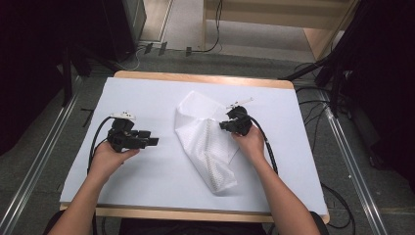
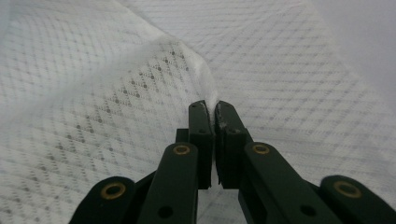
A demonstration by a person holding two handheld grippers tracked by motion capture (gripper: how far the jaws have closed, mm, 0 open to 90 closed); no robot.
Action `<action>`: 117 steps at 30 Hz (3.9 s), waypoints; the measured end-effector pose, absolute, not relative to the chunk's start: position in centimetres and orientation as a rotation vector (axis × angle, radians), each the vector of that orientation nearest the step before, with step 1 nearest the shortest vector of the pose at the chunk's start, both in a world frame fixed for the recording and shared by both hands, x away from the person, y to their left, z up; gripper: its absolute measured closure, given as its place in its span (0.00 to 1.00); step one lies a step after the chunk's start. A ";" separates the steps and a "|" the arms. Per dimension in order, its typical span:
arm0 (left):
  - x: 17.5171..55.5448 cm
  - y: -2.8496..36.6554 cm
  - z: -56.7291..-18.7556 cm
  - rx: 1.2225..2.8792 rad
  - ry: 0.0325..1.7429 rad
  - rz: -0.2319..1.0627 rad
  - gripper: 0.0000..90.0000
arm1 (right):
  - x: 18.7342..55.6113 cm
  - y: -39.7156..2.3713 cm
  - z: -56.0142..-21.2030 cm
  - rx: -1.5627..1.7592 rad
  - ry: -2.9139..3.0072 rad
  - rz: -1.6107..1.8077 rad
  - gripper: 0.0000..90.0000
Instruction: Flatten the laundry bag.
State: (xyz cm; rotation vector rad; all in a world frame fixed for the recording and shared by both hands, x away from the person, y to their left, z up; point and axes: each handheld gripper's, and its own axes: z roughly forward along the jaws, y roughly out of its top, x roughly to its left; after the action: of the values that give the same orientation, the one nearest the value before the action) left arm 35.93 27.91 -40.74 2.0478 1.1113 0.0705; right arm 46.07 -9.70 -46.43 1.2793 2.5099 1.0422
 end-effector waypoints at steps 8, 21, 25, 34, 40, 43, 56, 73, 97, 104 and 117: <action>36.5 30.3 -40.4 2.005 1.175 0.093 0.51 | 44.8 -8.6 -43.2 1.236 2.545 1.233 0.97; 37.6 31.4 -40.5 2.018 1.210 0.150 0.50 | 42.4 -2.8 -41.7 1.058 2.675 1.280 0.97; 37.8 32.5 -40.2 1.998 1.210 0.159 0.49 | 42.0 -0.9 -41.0 1.010 2.697 1.296 0.97; 38.3 33.6 -40.1 1.956 1.210 0.153 0.49 | 41.1 3.2 -40.0 0.905 2.758 1.285 0.97; 38.3 33.5 -40.0 1.948 1.201 0.151 0.49 | 40.3 5.4 -40.2 0.862 2.809 1.314 0.97; 38.3 33.7 -40.0 1.947 1.202 0.154 0.48 | 39.7 6.5 -40.6 0.829 2.836 1.320 0.97; 38.5 34.1 -40.1 1.942 1.209 0.152 0.48 | 38.3 9.5 -41.0 0.759 2.914 1.328 0.87; 38.9 33.3 -40.5 1.962 1.210 0.141 0.48 | 37.3 7.4 -37.3 0.709 2.820 1.379 0.72; 41.9 28.2 -42.5 2.084 1.130 0.099 0.49 | 37.6 -6.0 -42.3 0.995 2.649 1.290 0.71; 43.0 27.5 -42.8 2.077 1.106 0.107 0.49 | 37.2 -10.2 -43.2 1.117 2.535 1.293 0.69; 44.5 26.5 -44.1 2.143 1.095 0.109 0.49 | 37.5 -14.1 -45.1 1.267 2.432 1.227 0.65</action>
State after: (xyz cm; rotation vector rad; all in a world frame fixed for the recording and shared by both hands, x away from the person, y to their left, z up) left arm 44.51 26.54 -44.15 2.1433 1.0955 0.1094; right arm 37.47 -14.12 -45.06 1.2675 2.4316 1.2269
